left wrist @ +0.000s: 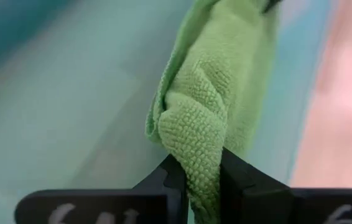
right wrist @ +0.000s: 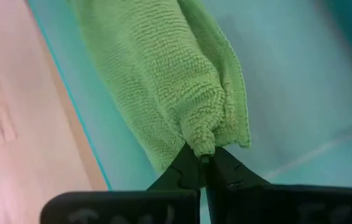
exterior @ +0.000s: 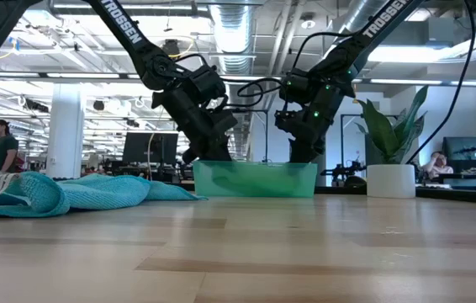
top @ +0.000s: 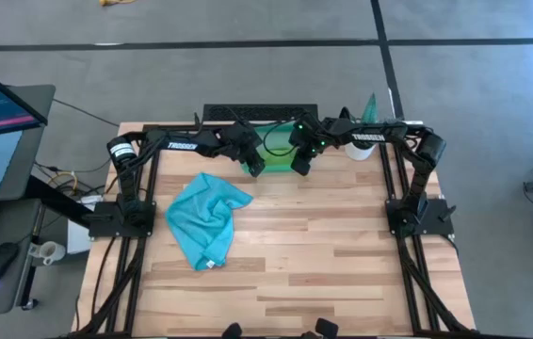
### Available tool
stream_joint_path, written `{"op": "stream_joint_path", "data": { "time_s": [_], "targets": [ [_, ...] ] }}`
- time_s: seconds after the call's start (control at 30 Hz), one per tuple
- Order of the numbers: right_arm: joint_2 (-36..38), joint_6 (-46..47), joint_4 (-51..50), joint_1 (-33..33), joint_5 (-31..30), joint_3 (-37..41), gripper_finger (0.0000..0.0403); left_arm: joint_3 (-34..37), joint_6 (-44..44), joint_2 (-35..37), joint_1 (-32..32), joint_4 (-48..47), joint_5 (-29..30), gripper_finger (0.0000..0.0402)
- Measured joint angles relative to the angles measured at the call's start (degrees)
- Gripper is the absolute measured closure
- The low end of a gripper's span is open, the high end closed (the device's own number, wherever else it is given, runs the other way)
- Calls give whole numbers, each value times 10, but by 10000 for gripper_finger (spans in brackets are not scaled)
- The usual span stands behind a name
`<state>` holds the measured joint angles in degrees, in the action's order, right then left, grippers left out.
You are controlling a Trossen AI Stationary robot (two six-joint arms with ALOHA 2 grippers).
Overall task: Roll microfiber towels into tight, uniform cylinder then place into a basket
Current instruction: Put the rolled green microfiber cloth into the green bin
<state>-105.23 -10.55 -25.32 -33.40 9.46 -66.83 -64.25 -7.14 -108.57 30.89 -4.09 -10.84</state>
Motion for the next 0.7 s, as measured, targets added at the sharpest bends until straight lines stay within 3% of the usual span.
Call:
{"op": "stream_joint_path", "data": {
  "time_s": [0.13,0.5,0.7],
  "targets": [
    [0,0,-4,4,4,0,382,0,-25,-2,-1,-13,-46,370],
    [0,0,-22,7,11,0,381,1,15,-2,-2,-13,-35,357],
    [0,0,-23,6,10,0,385,1,46,-2,-2,-11,-34,317]
  ]
}}
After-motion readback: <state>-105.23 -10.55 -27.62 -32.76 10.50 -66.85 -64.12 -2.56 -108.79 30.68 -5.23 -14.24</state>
